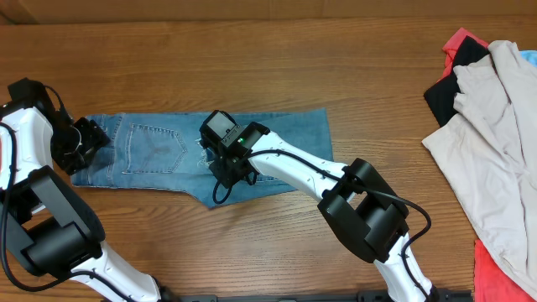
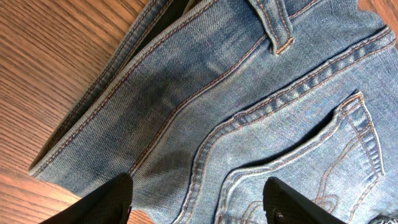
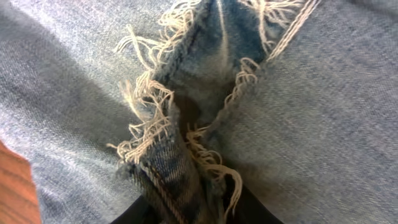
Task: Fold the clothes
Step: 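Lower the hems onto the jeans near the back pocket with the right gripper, then release the hems and move the right gripper to the folded edge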
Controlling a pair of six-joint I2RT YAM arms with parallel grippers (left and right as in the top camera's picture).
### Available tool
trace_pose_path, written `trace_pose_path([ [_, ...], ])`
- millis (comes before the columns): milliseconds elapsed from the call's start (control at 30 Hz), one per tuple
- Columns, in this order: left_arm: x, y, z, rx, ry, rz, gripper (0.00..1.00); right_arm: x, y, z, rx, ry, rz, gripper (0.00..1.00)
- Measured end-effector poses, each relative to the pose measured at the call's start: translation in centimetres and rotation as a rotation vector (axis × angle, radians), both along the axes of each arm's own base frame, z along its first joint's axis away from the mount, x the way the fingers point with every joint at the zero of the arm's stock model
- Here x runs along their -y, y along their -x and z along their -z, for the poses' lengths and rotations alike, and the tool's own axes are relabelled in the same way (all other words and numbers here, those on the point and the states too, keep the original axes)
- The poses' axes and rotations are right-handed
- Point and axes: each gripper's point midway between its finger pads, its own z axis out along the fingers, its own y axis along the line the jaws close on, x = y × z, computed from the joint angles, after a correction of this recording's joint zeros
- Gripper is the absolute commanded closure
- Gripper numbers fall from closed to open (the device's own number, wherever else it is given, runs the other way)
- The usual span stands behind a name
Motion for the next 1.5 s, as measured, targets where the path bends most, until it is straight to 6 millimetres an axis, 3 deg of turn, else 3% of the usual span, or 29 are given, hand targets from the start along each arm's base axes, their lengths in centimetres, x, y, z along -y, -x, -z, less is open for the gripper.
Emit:
trace_pose_path([
  [100,0.0,0.0,0.0,0.0,0.0,0.0,0.3,0.1,-0.2,0.0,0.009,0.007,0.004,0.68],
  [200,0.0,0.0,0.0,0.0,0.0,-0.001,0.3,0.2,-0.5,0.0,0.018,0.006,0.004,0.93],
  [233,0.0,0.0,0.0,0.0,0.0,0.0,0.3,0.2,-0.7,-0.1,0.023,0.003,0.015,0.96],
  [467,0.0,0.0,0.0,0.0,0.0,0.0,0.3,-0.1,-1.5,-0.9,0.044,-0.009,0.021,0.96],
  [700,0.0,0.0,0.0,0.0,0.0,0.0,0.3,-3.5,-4.8,-7.1,0.166,-0.135,0.028,0.96],
  [800,0.0,0.0,0.0,0.0,0.0,-0.001,0.3,-4.1,-5.3,-8.4,0.188,-0.161,0.028,0.96],
  [967,0.0,0.0,0.0,0.0,0.0,0.0,0.3,-3.7,-4.4,-7.9,0.141,-0.146,0.021,0.72],
  [1300,0.0,0.0,0.0,0.0,0.0,0.0,0.29,-3.8,-3.6,-6.9,0.1,-0.138,0.003,0.65],
  [1500,0.0,0.0,0.0,0.0,-0.001,0.0,0.25,-0.9,-3.7,-5.9,0.067,-0.031,0.078,0.55],
])
